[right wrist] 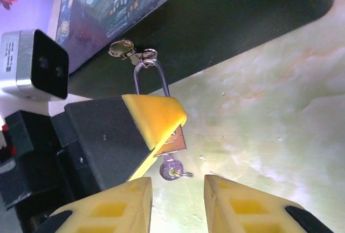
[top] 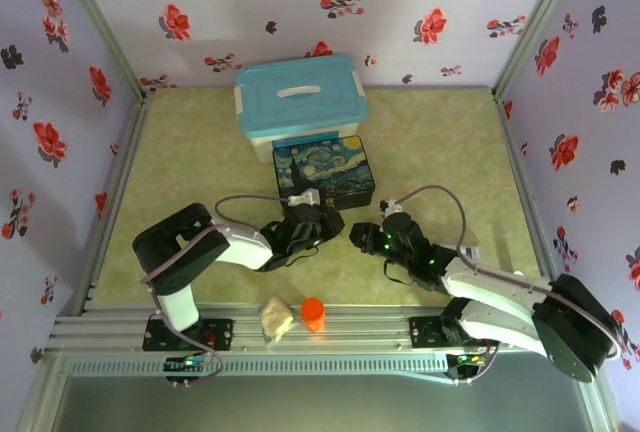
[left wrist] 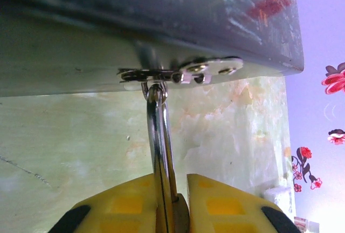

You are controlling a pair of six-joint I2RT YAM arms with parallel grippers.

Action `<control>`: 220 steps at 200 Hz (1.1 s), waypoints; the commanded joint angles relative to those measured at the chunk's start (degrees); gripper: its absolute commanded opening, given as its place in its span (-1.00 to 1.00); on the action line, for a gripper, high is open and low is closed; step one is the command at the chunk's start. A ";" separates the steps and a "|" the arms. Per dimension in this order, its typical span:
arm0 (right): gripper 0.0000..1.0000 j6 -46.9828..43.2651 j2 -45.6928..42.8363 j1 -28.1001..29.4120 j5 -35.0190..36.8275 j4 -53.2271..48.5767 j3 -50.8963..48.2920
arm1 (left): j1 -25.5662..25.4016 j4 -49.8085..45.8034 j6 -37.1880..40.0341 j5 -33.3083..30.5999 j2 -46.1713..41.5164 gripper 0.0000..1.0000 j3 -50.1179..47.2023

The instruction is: Unlock the padlock with the key

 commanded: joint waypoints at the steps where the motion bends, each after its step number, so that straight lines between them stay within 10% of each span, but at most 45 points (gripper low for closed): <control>1: -0.37 -12.75 0.65 0.24 1.50 -14.18 2.35 | -0.88 0.10 -4.24 4.45 -0.79 -1.00 0.82; 220: -0.45 -32.74 16.69 10.71 21.76 4.77 7.44 | -1.17 0.74 -6.31 6.40 -2.80 -1.00 0.94</control>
